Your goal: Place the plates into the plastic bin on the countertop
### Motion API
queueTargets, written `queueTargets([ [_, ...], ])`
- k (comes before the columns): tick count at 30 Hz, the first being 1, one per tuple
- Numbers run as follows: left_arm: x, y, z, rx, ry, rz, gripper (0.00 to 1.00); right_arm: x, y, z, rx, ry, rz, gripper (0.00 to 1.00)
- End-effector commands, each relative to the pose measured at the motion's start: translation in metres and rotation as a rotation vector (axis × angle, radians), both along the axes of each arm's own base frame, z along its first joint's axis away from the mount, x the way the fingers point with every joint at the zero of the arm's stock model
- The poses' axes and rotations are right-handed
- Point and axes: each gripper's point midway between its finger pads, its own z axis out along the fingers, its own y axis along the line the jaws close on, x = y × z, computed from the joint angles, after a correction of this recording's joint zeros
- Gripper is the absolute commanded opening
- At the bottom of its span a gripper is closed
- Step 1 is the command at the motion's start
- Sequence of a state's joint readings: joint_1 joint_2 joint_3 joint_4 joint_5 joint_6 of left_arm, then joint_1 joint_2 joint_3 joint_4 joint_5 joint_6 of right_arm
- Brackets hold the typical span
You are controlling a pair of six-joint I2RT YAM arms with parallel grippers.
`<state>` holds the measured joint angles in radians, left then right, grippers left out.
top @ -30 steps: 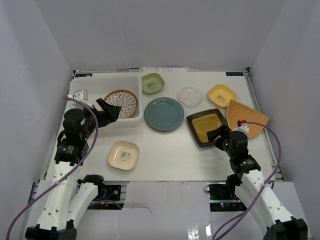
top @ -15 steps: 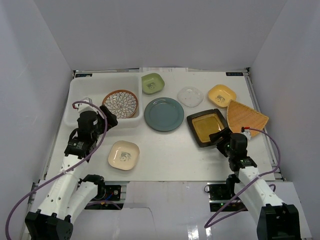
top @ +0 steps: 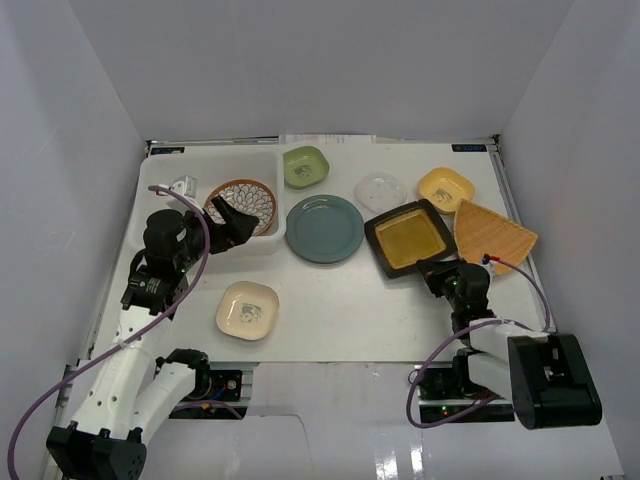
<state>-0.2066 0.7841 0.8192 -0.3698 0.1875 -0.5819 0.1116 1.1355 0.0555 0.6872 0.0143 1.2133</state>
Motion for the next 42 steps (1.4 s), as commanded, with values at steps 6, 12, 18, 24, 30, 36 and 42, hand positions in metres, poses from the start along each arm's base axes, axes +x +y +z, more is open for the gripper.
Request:
queueTargets([
  [6, -0.022, -0.048, 0.018, -0.094, 0.014, -0.314, 0.98, -0.025, -0.001, 0.03, -0.088, -0.135, 0.054, 0.08],
  [12, -0.024, -0.069, 0.033, -0.173, 0.007, -0.437, 0.98, -0.024, 0.018, 0.148, -0.112, -0.419, 0.178, 0.08],
  [18, -0.021, -0.087, 0.039, -0.177, 0.019, -0.542, 0.98, -0.041, 0.052, 0.215, -0.111, -0.578, 0.41, 0.08],
  [24, -0.007, -0.101, 0.03, -0.152, 0.053, -0.587, 0.98, -0.055, 0.068, 0.263, -0.124, -0.689, 0.53, 0.08],
  [30, 0.003, -0.132, 0.002, -0.125, 0.138, -0.669, 0.98, -0.071, 0.093, 0.288, -0.064, -0.76, 0.74, 0.08],
  [36, 0.013, -0.15, -0.006, -0.192, 0.162, -0.721, 0.98, -0.081, 0.107, 0.3, 0.012, -0.8, 0.861, 0.08],
  [42, 0.008, -0.167, -0.009, -0.247, 0.175, -0.798, 0.76, -0.082, 0.116, 0.295, 0.051, -0.786, 0.915, 0.08],
])
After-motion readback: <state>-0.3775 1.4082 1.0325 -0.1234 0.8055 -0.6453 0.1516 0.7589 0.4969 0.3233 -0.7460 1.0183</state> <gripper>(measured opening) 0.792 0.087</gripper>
